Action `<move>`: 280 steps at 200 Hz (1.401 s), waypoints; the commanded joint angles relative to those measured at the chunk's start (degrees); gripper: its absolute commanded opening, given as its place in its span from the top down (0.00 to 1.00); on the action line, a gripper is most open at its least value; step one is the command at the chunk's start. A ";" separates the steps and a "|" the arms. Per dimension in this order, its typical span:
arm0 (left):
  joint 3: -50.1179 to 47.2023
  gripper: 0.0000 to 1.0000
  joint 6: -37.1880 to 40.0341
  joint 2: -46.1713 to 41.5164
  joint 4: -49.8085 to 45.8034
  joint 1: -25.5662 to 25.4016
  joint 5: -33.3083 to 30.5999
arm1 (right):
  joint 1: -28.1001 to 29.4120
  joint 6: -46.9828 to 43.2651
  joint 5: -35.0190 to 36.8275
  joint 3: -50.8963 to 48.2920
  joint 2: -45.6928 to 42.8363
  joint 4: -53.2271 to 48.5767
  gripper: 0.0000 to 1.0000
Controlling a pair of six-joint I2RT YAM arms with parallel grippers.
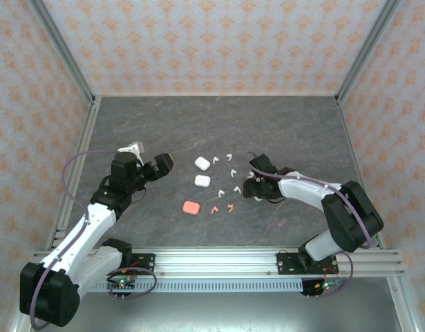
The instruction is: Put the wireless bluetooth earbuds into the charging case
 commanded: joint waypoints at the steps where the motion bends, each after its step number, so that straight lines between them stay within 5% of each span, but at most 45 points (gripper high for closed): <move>1: -0.33 0.00 -0.79 -0.71 0.59 -0.64 -0.47 | 1.72 1.59 3.80 1.48 0.99 -4.91 0.31; 95: 0.28 0.00 -0.31 -0.79 -0.61 -0.80 -0.80 | 3.08 0.24 6.64 4.53 3.41 -10.76 0.49; 129: 2.08 0.00 1.26 -0.70 -2.28 -0.78 0.03 | 3.00 -1.28 7.15 3.27 -1.13 -8.45 0.61; 166: 6.17 0.00 3.78 -0.12 -4.78 -0.80 4.40 | 3.08 -5.75 7.00 3.71 -8.72 -6.42 0.62; 229: 19.31 0.02 9.41 3.81 -9.79 -0.78 24.16 | 6.38 -28.30 2.51 6.75 -28.21 3.56 0.62; 280: 28.13 0.08 10.20 6.05 -12.37 -3.20 34.95 | 9.75 -51.41 -3.47 13.54 -30.45 5.70 0.62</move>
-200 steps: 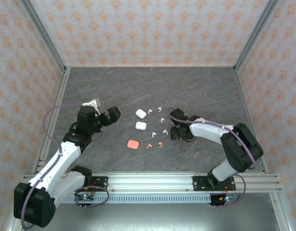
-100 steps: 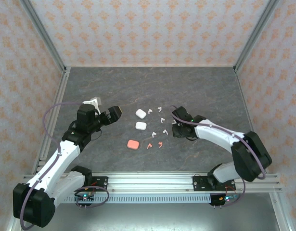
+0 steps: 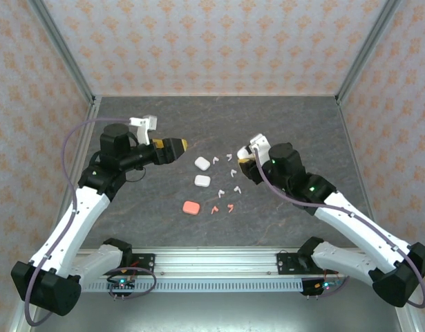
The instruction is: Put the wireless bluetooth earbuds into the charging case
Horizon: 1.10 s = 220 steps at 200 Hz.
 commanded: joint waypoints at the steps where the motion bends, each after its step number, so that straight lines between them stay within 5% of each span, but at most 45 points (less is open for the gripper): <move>1: 4.12 0.08 1.91 0.46 -2.89 -1.82 8.05 | 1.10 -15.74 -4.65 2.88 -0.46 2.91 0.62; 45: 6.83 0.12 2.29 2.71 -1.80 -9.36 7.85 | 1.68 -29.18 -10.85 3.35 0.01 5.02 0.62; 117: 9.96 0.24 0.51 12.07 3.33 -18.88 4.33 | 4.31 -31.16 -10.62 5.15 1.99 3.95 0.62; 220: 10.55 0.47 1.04 15.42 3.69 -21.22 3.83 | 4.35 -29.21 -10.86 5.60 2.26 4.21 0.62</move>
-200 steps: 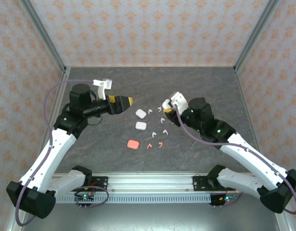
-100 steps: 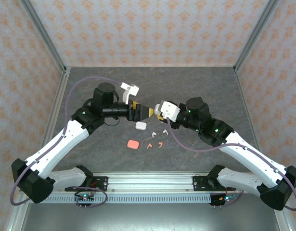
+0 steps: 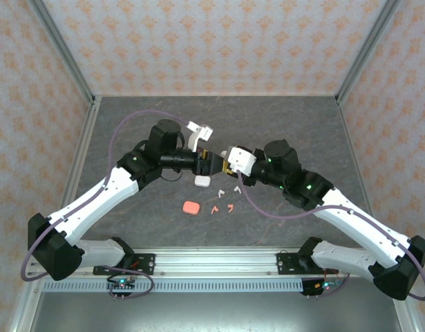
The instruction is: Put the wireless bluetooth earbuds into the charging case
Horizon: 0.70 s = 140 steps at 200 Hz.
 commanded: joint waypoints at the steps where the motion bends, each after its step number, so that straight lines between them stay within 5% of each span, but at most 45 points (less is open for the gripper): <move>1: 2.14 0.47 0.12 0.40 2.34 -0.68 -0.41 | 0.27 0.53 -0.56 2.29 -0.08 1.50 0.62; 101: 1.04 0.78 -0.70 0.96 5.31 -1.24 -1.35 | 0.27 2.91 -0.46 2.94 0.86 0.58 0.61; 140: -0.85 0.85 1.45 -1.40 5.72 -1.25 -4.08 | 0.21 6.33 1.15 4.70 -0.04 -4.96 0.32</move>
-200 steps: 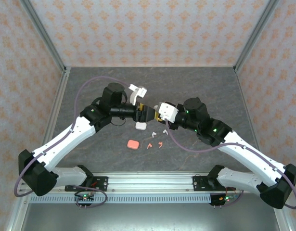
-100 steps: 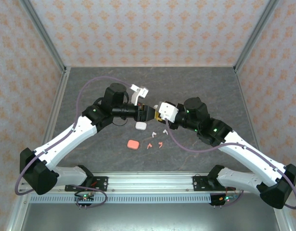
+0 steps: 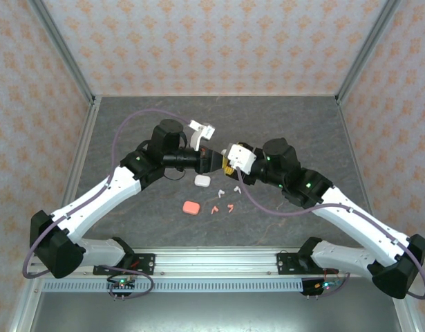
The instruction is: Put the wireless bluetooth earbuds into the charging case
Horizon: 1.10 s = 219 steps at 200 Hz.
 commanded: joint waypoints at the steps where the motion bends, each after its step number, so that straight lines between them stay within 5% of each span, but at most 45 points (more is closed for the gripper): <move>1: -0.92 0.85 1.99 -2.58 2.86 -0.50 -2.30 | 0.25 3.31 0.47 2.99 -1.07 -3.07 0.31; 29: -3.95 0.85 7.38 -6.87 4.27 -0.51 -4.57 | -1.08 7.32 -2.52 1.13 -4.73 -5.02 0.09; 53: -7.58 0.85 14.40 -11.03 6.21 -0.51 -6.09 | -5.81 14.30 -12.87 -0.88 -8.55 -4.42 0.05; 94: -14.91 0.92 27.04 -17.39 11.12 -0.60 -5.78 | -8.72 25.28 -24.37 -5.00 -11.48 4.76 0.09; 219: -15.79 0.99 32.29 -18.50 9.57 -1.31 -3.99 | -8.72 26.51 -19.72 -1.61 -1.82 9.97 0.20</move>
